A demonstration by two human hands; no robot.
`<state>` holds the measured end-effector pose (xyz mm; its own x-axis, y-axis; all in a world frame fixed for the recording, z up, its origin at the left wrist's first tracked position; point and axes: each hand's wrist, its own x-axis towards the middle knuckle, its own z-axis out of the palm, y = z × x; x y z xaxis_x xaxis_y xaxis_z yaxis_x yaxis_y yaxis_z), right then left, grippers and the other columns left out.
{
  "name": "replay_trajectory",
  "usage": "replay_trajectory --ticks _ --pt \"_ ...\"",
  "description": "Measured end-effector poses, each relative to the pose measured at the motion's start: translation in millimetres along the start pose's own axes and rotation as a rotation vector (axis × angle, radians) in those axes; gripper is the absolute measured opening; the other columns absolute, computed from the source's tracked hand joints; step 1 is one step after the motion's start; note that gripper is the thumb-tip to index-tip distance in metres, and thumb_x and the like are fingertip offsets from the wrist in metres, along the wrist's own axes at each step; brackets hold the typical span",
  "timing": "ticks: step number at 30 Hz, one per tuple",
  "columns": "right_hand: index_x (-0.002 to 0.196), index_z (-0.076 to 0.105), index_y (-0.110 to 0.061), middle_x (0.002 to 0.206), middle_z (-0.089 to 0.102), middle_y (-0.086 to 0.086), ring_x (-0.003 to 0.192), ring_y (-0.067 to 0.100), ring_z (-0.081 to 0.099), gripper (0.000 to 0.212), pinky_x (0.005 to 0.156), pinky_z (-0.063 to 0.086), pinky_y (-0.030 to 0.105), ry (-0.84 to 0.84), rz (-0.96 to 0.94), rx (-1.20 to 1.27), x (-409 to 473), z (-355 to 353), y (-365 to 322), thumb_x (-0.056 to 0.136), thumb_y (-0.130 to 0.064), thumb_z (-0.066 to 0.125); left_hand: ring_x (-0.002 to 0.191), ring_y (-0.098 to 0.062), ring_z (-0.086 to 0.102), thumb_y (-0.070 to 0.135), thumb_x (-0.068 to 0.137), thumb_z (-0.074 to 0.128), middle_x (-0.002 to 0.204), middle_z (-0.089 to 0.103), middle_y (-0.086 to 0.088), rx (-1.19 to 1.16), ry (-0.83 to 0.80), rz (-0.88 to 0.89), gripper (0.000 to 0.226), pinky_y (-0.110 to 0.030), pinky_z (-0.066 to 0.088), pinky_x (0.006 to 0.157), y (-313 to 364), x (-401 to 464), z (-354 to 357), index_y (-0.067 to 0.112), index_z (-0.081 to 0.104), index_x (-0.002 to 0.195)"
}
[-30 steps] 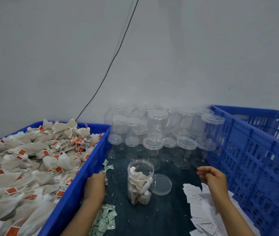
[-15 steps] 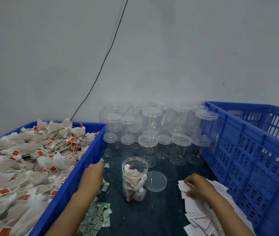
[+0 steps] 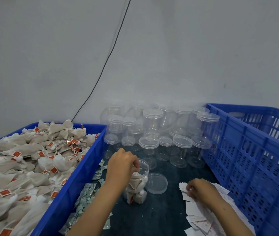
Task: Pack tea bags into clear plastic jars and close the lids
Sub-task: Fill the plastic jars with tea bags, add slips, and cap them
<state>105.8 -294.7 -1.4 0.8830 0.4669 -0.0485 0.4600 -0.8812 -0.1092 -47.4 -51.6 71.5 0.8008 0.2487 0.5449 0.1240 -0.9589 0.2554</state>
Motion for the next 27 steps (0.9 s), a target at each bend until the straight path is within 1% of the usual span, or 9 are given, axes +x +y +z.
replay_trajectory --ticks 3,8,11,14,18,21,23,25,27 --pt "0.088 0.057 -0.018 0.097 0.066 0.005 0.093 0.023 0.064 0.015 0.066 0.037 0.028 0.048 -0.046 -0.185 1 5 -5 0.094 -0.013 0.044 0.094 -0.007 0.051 0.032 0.084 0.07 0.092 0.071 0.013 0.071 -0.096 0.009 0.006 -0.017 0.032 0.073 5 5 4 0.029 0.074 0.087" --pt "0.072 0.038 -0.019 0.101 0.066 0.004 0.092 0.024 0.064 0.024 0.064 0.035 0.031 0.062 -0.044 -0.286 0 10 -10 0.091 -0.008 0.049 0.092 -0.007 0.062 0.027 0.082 0.07 0.089 0.072 0.011 0.062 -0.196 -0.008 0.003 -0.023 0.045 0.078 15 18 3 0.027 0.071 0.084" --pt "0.081 0.055 -0.022 0.092 0.067 -0.001 0.081 0.02 0.062 0.01 0.066 0.042 0.029 0.05 0.009 -0.156 0 5 -10 0.087 -0.015 0.053 0.09 -0.011 0.066 0.021 0.084 0.065 0.092 0.073 0.009 0.075 -0.263 -0.014 0.01 -0.028 0.051 0.083 17 23 3 0.027 0.074 0.086" --pt "0.081 0.068 -0.024 0.086 0.069 -0.005 0.08 0.017 0.064 0.01 0.065 0.045 0.026 0.044 0.038 -0.042 -1 0 -8 0.083 -0.021 0.058 0.091 -0.015 0.066 0.02 0.088 0.059 0.093 0.074 0.007 0.079 -0.32 -0.019 0.016 -0.03 0.049 0.084 18 23 3 0.026 0.073 0.092" --pt "0.087 0.071 -0.024 0.093 0.071 -0.006 0.084 0.013 0.065 0.01 0.068 0.047 0.024 0.06 0.022 0.001 -2 1 -5 0.085 -0.025 0.061 0.084 -0.007 0.065 0.031 0.098 0.052 0.086 0.072 0.013 -0.096 -0.064 -0.035 0.015 -0.031 0.051 0.078 11 12 3 0.028 0.067 0.098" --pt "0.096 0.066 -0.027 0.1 0.068 -0.008 0.09 0.012 0.063 0.014 0.073 0.047 0.025 0.128 -0.039 0.003 -6 5 -3 0.09 -0.03 0.054 0.082 -0.005 0.061 0.025 0.097 0.054 0.086 0.068 0.015 -0.316 0.219 -0.129 0.009 -0.03 0.052 0.073 4 -4 12 0.028 0.063 0.098" --pt "0.099 0.061 -0.028 0.101 0.067 -0.009 0.091 0.013 0.062 0.015 0.072 0.045 0.025 0.195 -0.057 0.0 -11 9 -4 0.093 -0.029 0.047 0.09 -0.008 0.06 0.021 0.096 0.054 0.095 0.064 0.015 -0.48 0.332 -0.235 0.011 -0.034 0.052 0.079 0 -16 24 0.03 0.057 0.102" --pt "0.095 0.059 -0.025 0.098 0.066 -0.008 0.088 0.014 0.061 0.015 0.067 0.041 0.026 0.258 -0.022 0.011 -15 14 -9 0.094 -0.028 0.044 0.104 -0.011 0.055 0.026 0.096 0.053 0.111 0.056 0.009 -0.638 0.362 -0.334 0.016 -0.033 0.047 0.09 -3 -28 39 0.029 0.05 0.112" --pt "0.092 0.058 -0.024 0.094 0.066 -0.008 0.084 0.013 0.061 0.014 0.065 0.041 0.026 0.3 0.028 0.073 -16 17 -12 0.095 -0.028 0.045 0.115 -0.009 0.05 0.05 0.088 0.053 0.124 0.046 0.008 -0.924 0.264 -0.419 0.044 -0.023 0.041 0.093 -5 -39 49 0.029 0.04 0.124"
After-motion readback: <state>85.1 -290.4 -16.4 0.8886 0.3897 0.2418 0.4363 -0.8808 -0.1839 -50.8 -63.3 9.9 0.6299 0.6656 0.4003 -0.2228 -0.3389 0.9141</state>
